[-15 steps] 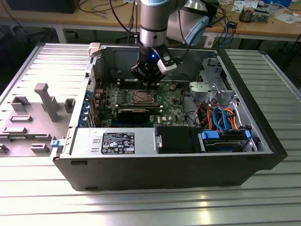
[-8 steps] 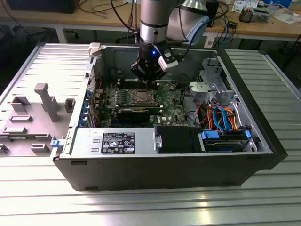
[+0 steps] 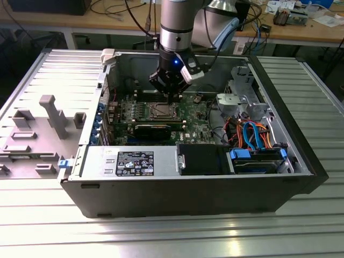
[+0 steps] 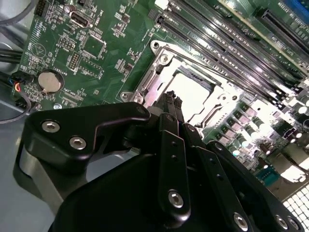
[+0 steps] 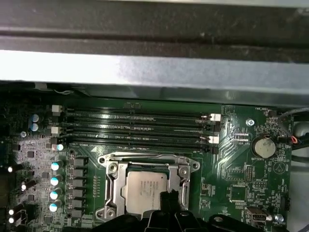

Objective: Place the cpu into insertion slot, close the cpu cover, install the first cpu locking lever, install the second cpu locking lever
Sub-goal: 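Install the second cpu locking lever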

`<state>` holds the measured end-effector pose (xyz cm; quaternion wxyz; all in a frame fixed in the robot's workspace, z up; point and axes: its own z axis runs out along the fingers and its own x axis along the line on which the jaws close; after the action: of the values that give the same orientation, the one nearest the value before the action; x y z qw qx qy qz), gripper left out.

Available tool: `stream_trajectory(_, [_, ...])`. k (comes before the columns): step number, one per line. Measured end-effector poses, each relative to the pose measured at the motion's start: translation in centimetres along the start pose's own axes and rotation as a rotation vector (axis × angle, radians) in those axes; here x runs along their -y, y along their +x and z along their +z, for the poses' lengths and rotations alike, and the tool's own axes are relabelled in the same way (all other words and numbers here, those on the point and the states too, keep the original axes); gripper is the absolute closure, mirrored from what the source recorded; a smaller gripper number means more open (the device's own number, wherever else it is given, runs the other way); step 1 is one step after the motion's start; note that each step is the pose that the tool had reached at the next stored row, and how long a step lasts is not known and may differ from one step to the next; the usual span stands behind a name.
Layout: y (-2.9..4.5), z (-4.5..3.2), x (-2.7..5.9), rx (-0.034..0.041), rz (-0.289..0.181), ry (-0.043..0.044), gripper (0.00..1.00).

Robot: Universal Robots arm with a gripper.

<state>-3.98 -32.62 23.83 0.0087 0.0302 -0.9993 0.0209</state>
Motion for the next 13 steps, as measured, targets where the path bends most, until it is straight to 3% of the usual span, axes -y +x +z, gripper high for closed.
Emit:
stream_trajectory(2, [0.01, -0.69, 0.07, -0.0007, 0.0, 0.0015, 0.89])
stream_trajectory(5, [0.02, -1.13, 0.21, -0.0012, 0.0, 0.0023, 0.89])
stream_trajectory(13, [0.09, -1.1, 1.4, -0.0074, 0.0, 0.0109, 0.89])
